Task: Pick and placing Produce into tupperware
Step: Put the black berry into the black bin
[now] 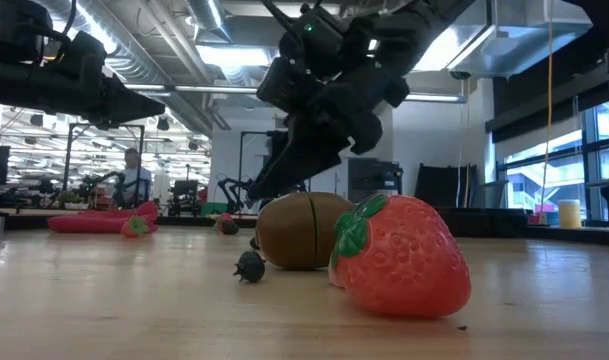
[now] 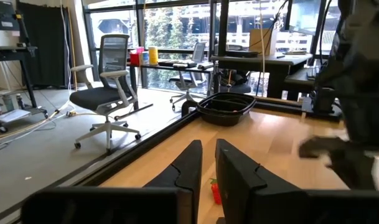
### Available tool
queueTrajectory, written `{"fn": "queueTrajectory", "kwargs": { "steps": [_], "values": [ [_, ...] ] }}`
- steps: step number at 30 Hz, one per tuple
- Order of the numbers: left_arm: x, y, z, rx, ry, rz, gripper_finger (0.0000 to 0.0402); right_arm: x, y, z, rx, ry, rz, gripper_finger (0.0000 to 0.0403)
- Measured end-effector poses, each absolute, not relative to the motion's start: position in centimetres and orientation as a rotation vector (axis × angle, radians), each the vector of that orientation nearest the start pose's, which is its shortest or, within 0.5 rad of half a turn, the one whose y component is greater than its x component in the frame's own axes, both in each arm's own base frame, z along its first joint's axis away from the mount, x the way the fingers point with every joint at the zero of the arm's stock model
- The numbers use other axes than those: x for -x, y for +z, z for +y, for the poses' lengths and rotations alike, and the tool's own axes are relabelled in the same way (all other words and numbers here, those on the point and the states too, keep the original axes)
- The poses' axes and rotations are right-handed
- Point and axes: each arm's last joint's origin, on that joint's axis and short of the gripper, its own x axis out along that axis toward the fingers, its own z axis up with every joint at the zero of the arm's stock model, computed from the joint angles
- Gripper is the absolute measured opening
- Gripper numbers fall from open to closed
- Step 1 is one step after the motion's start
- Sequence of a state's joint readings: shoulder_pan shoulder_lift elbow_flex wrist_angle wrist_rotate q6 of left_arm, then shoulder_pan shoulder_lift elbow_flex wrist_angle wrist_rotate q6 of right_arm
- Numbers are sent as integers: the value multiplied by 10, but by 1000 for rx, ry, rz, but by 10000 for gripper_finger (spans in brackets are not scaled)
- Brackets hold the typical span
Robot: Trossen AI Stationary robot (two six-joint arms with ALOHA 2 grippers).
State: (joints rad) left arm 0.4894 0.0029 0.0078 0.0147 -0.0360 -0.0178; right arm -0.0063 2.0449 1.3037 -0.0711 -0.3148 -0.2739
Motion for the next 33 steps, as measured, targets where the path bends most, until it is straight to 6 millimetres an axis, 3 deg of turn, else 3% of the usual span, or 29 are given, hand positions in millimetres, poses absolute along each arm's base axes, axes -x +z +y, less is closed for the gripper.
{"fn": "queueTrajectory", "kwargs": {
  "steps": [5, 16, 27, 33],
  "values": [
    [-85, 167, 47, 14, 525, -24, 54, -431, 132, 14, 140, 449, 752, 214],
    [-85, 167, 47, 18, 525, -26, 75, -434, 107, 10, 120, 444, 800, 209],
    [-85, 167, 47, 18, 525, -26, 92, -432, 104, 1, 86, 419, 837, 123],
    [-85, 167, 47, 19, 525, -26, 100, -431, 103, 0, 80, 418, 858, 95]
  ]
}}
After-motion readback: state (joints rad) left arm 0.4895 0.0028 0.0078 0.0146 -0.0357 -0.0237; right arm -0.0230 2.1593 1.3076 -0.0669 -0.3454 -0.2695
